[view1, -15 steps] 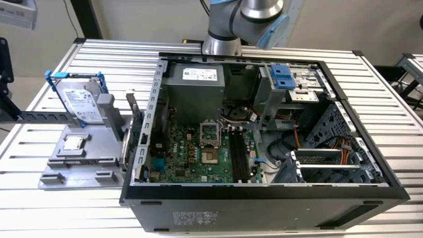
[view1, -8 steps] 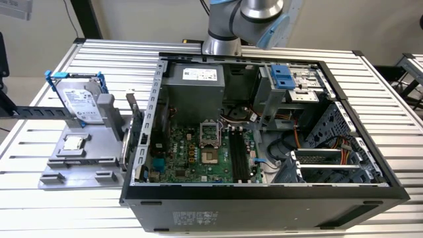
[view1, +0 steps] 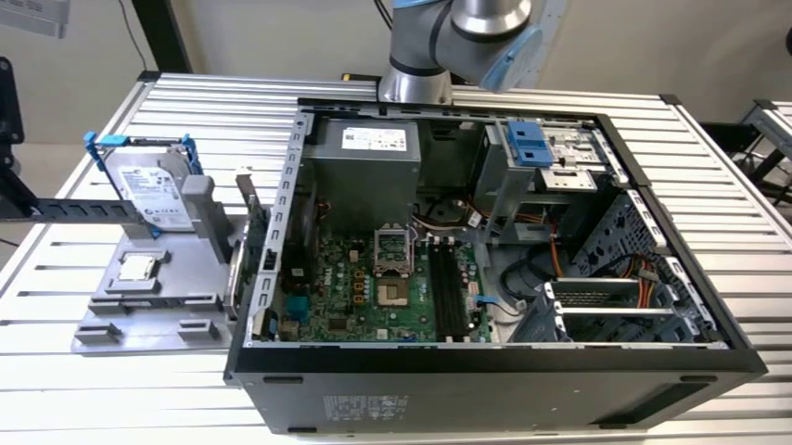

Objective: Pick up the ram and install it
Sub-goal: 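Pick up the ram and move it above insertion slot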

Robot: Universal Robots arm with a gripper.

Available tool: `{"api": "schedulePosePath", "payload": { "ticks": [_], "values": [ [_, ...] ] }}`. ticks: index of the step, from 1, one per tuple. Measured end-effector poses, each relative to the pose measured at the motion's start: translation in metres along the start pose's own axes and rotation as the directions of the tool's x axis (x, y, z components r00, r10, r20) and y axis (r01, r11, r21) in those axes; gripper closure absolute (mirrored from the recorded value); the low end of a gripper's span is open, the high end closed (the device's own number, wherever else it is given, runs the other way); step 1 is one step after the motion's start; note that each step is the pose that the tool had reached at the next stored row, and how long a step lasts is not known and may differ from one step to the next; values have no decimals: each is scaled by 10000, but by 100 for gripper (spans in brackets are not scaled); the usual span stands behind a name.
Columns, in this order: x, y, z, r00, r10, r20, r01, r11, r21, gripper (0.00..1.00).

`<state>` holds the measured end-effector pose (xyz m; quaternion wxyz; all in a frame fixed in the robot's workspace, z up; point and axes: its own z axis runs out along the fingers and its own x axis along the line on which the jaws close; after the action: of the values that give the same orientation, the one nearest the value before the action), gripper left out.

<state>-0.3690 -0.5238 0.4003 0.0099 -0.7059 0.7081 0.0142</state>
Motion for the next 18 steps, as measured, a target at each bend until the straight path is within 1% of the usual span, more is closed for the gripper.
{"api": "schedulePosePath", "payload": {
  "ticks": [4,6,7,11,18],
  "values": [
    [-1,-150,-1,10000,1,0,-1,10000,-14,100],
    [-1,-213,-1,10000,1,1,-1,10000,-17,100],
    [-1,-223,-1,10000,1,2,-1,10000,-16,100],
    [-4,-226,0,10000,2,0,-2,10000,-17,100],
    [-132,-276,3,10000,2,1,-2,10000,-17,100]
  ]
}}
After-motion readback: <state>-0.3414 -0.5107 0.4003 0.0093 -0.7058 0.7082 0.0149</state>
